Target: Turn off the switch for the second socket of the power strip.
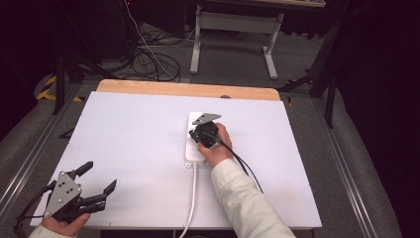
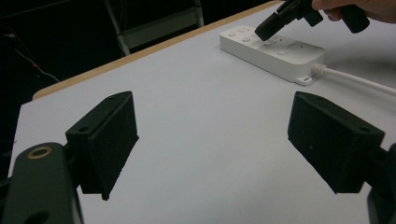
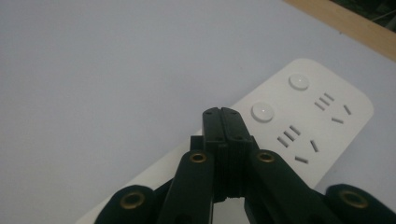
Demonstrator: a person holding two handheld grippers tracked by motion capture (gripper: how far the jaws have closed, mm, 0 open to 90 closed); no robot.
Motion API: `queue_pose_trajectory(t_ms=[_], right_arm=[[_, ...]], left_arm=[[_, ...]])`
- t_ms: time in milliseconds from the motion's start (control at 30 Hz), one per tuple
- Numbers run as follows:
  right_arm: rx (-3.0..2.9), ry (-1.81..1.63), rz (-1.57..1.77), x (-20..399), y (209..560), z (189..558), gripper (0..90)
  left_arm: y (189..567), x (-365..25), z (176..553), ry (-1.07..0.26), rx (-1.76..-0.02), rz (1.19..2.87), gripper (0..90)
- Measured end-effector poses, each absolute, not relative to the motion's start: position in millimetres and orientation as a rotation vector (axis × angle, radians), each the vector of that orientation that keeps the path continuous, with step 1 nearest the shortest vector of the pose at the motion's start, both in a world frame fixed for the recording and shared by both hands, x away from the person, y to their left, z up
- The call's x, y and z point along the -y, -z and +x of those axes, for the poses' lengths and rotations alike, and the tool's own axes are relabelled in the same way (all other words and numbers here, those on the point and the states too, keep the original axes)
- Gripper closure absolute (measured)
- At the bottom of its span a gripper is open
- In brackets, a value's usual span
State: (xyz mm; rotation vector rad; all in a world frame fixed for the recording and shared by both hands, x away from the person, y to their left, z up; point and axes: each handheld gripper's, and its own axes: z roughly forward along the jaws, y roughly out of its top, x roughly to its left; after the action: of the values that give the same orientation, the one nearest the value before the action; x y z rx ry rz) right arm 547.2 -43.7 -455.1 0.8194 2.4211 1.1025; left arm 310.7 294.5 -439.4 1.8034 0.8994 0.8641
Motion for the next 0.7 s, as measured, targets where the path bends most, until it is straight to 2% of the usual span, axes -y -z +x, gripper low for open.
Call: queue_pose_trajectory(t_ms=[700], right_arm=[[-2.328,-1.281,0.746,54.0,412.6,528.3,90.0]], left_arm=[[439.6,-293.8,311.6,-0.859,-0.900,1.803,16.7]])
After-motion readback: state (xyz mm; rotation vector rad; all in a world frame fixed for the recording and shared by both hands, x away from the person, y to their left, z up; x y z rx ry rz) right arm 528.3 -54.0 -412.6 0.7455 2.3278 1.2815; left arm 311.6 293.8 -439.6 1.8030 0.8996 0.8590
